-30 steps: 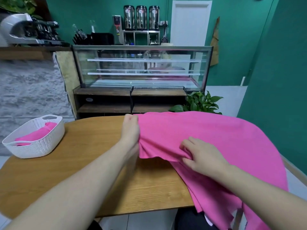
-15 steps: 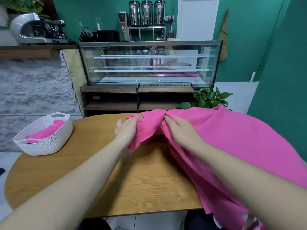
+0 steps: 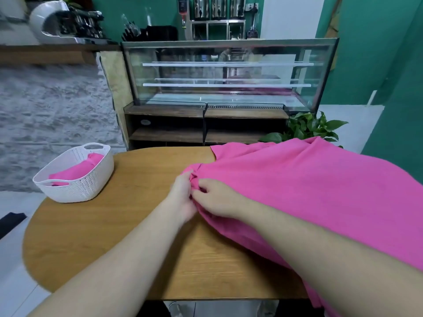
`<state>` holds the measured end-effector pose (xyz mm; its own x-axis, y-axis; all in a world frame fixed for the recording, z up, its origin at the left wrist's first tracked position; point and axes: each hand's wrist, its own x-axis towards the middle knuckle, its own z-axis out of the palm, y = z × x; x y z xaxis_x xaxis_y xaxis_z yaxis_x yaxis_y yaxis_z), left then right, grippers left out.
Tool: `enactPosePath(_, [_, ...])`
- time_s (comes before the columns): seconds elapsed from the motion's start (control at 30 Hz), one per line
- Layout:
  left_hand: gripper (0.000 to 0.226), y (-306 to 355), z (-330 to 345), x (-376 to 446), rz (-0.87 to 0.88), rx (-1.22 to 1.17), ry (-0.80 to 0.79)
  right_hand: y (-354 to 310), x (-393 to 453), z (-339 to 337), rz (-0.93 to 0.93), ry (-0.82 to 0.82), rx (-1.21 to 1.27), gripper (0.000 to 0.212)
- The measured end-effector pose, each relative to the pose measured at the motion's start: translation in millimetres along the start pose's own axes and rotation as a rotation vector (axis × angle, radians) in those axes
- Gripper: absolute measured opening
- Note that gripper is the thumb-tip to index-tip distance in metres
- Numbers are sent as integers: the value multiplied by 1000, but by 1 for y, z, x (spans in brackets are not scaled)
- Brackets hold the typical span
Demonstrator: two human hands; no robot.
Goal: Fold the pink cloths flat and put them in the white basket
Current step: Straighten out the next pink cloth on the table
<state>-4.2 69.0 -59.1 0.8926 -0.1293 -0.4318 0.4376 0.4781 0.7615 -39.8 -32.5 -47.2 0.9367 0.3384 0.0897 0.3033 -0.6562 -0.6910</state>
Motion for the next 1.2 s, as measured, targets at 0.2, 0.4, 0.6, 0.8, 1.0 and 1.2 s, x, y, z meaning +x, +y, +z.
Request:
enactPosePath(0.2, [34,24,-23,46,314,184,178,41,-2,5,46,74,-392,59])
enactPosePath(0.4, [41,73,-53,96,598,422,424,90,1,3,78,6,-756,53])
enactPosePath(0.6, [49,141,-117,224,577,784,614,118,9,-2,60,-76,-662,49])
enactPosePath(0.8, [61,127,-62,199,285,872,249,133,46,-7,41,-46,-563,19])
enactPosePath(1.0, [121,76,-47,223,241,826,284,137,87,4,181,54,-241,11])
enactPosePath(1.2, [102,28,-31,188,330,357,362,132,123,16,262,283,64,26])
